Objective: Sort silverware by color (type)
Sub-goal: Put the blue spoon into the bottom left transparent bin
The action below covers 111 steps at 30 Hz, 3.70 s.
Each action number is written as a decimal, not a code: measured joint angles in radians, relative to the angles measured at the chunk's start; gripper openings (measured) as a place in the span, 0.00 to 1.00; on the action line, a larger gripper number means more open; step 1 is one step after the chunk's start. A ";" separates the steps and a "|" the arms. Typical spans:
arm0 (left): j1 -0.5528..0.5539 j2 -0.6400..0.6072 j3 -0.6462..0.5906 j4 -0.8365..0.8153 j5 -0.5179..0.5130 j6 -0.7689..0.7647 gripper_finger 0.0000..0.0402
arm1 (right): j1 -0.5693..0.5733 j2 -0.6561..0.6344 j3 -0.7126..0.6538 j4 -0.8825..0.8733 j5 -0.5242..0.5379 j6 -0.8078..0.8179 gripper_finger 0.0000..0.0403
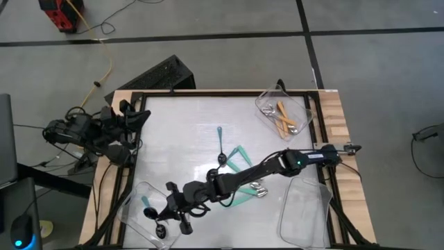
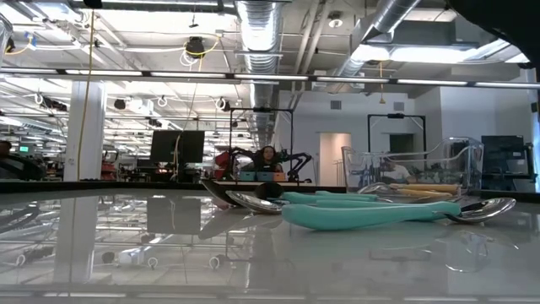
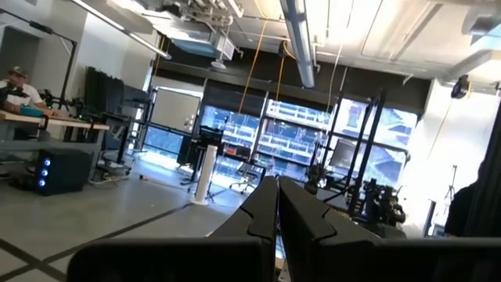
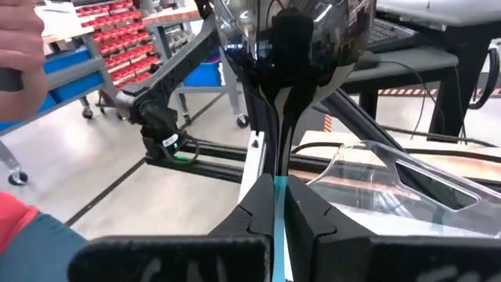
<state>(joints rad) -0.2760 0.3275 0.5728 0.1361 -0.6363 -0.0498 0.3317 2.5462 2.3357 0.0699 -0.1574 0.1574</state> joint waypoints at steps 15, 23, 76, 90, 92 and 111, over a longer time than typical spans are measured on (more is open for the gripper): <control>0.000 -0.001 0.000 -0.042 0.001 0.000 0.00 | -0.019 0.076 -0.002 0.009 -0.002 0.047 0.08; 0.000 -0.001 0.000 -0.041 0.001 0.000 0.00 | -0.033 0.080 -0.002 -0.022 -0.002 0.055 0.08; 0.000 -0.001 0.000 -0.041 0.001 0.000 0.00 | -0.077 0.112 -0.001 -0.122 -0.026 0.228 0.16; 0.000 -0.001 0.000 -0.041 0.001 0.000 0.00 | -0.080 0.111 -0.001 -0.121 -0.026 0.217 0.17; 0.000 -0.001 0.000 -0.041 0.001 0.000 0.00 | -0.080 0.111 -0.001 -0.117 -0.032 0.179 0.17; 0.000 -0.001 -0.001 -0.104 -0.004 -0.024 0.00 | -0.155 -0.242 -0.001 -0.663 -0.198 -0.118 0.17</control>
<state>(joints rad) -0.2760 0.3264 0.5720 0.0320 -0.6398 -0.0739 0.1763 2.3039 2.3348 -0.5933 -0.3553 0.0392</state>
